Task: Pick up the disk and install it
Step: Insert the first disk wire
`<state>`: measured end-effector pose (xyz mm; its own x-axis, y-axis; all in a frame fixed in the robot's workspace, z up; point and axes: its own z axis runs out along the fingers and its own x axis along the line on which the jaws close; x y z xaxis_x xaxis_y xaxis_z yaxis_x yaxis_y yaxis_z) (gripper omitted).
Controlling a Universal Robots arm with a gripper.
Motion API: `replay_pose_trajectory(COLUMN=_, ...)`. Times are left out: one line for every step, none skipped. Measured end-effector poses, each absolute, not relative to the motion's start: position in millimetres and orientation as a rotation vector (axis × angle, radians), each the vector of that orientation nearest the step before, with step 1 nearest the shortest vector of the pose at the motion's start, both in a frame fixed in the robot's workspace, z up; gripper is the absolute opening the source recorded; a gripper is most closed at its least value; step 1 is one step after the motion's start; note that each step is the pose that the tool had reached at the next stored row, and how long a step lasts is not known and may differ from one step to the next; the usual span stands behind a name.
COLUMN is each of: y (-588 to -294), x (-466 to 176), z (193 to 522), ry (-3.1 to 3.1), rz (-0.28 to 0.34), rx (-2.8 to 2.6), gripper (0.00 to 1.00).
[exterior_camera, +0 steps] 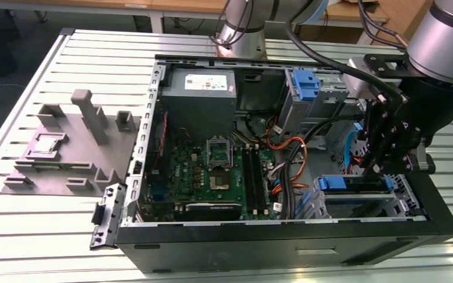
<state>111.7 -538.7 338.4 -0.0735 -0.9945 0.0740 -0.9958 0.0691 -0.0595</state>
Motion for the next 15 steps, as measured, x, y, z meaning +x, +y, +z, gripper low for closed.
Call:
replay_pose_trajectory(y=-538.6, x=111.7, z=338.4, ry=-2.287, rz=0.147, rx=2.129, gripper=0.25)
replay_pose_trajectory(y=-538.7, x=111.7, z=338.4, ry=-2.287, rz=0.147, rx=2.129, gripper=0.25)
replay_pose_trajectory(y=-538.6, x=111.7, z=338.4, ry=-2.287, rz=0.147, rx=2.129, gripper=0.25)
replay_pose_trajectory(y=-538.7, x=111.7, z=338.4, ry=-2.287, rz=0.147, rx=2.129, gripper=0.25)
replay_pose_trajectory(y=-538.7, x=111.7, z=338.4, ry=-2.287, rz=0.147, rx=2.129, gripper=0.25)
replay_pose_trajectory(y=-538.7, x=111.7, z=338.4, ry=-2.287, rz=0.147, rx=2.129, gripper=0.25)
replay_pose_trajectory(y=-538.6, x=111.7, z=338.4, ry=-2.287, rz=0.147, rx=2.129, gripper=0.25)
replay_pose_trajectory(y=-538.7, x=111.7, z=338.4, ry=-2.287, rz=0.147, rx=2.129, gripper=0.25)
replay_pose_trajectory(y=-538.7, x=111.7, z=338.4, ry=-2.287, rz=0.147, rx=2.129, gripper=0.25)
replay_pose_trajectory(y=-538.7, x=111.7, z=338.4, ry=-2.287, rz=0.147, rx=2.129, gripper=0.25)
replay_pose_trajectory(y=-539.2, x=111.7, z=338.4, ry=-2.287, rz=0.146, rx=2.129, gripper=0.25)
replay_pose_trajectory(y=-539.8, x=111.7, z=338.4, ry=-2.288, rz=0.145, rx=2.13, gripper=0.25)
replay_pose_trajectory(y=-540.5, x=111.7, z=338.4, ry=-2.289, rz=0.142, rx=2.131, gripper=0.25)
replay_pose_trajectory(y=-541.3, x=111.7, z=338.4, ry=-2.291, rz=0.138, rx=2.133, gripper=0.25)
replay_pose_trajectory(y=-541.9, x=111.7, z=338.4, ry=-2.293, rz=0.133, rx=2.134, gripper=0.25)
